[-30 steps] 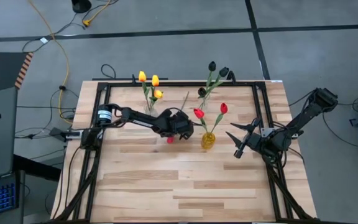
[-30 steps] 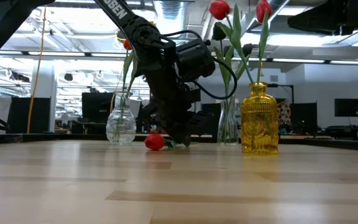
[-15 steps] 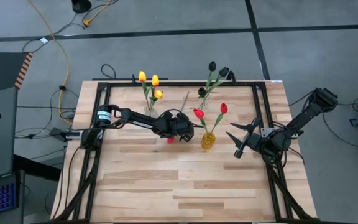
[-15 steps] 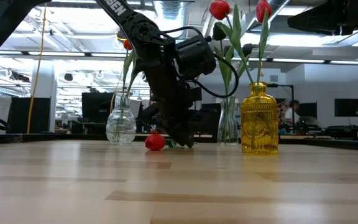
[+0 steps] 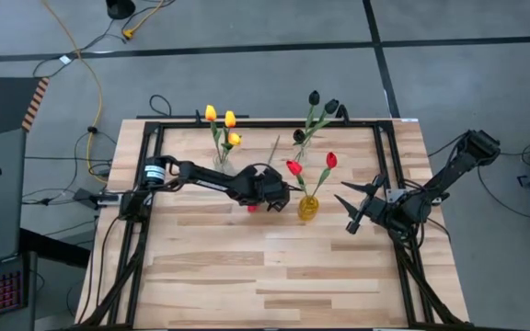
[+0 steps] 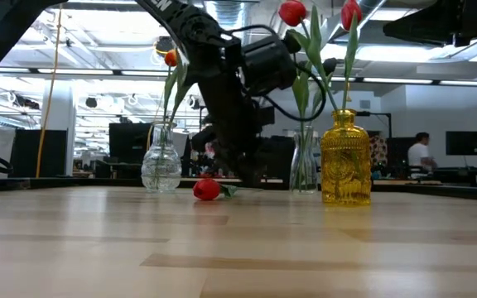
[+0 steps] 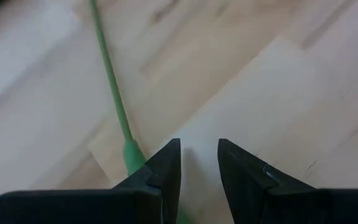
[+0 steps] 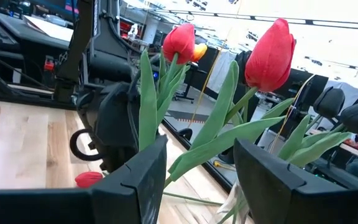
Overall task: Sort flowers into vase by color
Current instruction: Put the red tulip into the yellow vase
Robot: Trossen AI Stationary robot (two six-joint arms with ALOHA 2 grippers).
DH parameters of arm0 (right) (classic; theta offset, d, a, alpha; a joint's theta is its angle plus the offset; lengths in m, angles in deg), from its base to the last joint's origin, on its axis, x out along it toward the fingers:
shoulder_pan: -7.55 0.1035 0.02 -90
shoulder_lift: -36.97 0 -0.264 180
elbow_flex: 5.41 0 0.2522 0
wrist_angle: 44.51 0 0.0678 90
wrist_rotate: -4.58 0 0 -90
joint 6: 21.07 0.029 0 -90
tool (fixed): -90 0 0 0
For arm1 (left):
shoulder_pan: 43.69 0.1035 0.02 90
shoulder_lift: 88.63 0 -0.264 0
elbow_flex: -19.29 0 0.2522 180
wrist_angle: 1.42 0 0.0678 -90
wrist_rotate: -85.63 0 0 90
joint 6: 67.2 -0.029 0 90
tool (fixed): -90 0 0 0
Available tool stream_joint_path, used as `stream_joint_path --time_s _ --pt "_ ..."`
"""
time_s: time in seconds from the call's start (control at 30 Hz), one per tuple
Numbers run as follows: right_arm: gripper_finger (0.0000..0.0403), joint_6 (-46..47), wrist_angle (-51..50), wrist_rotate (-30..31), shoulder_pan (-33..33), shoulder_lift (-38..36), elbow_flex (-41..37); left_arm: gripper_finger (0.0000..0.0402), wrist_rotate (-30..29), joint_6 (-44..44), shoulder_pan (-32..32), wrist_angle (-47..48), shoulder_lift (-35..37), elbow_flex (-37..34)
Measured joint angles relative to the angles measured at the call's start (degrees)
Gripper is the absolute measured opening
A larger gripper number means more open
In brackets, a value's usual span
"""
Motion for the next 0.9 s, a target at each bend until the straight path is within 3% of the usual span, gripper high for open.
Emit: stream_joint_path --time_s 0.3,0.67,0.9 --pt "0.0215 -0.15 0.00 -0.02 0.00 0.00 0.00 0.0096 -4.82 0.07 1.48 2.59 0.00 1.52" --pt "0.0215 -0.15 -0.02 -0.04 -0.02 0.00 0.00 0.0096 -2.91 3.65 4.16 3.17 0.00 0.19" --pt "0.0215 -0.17 -0.02 -0.04 -0.02 0.00 0.00 0.0096 1.87 4.13 5.14 3.31 0.00 0.19"
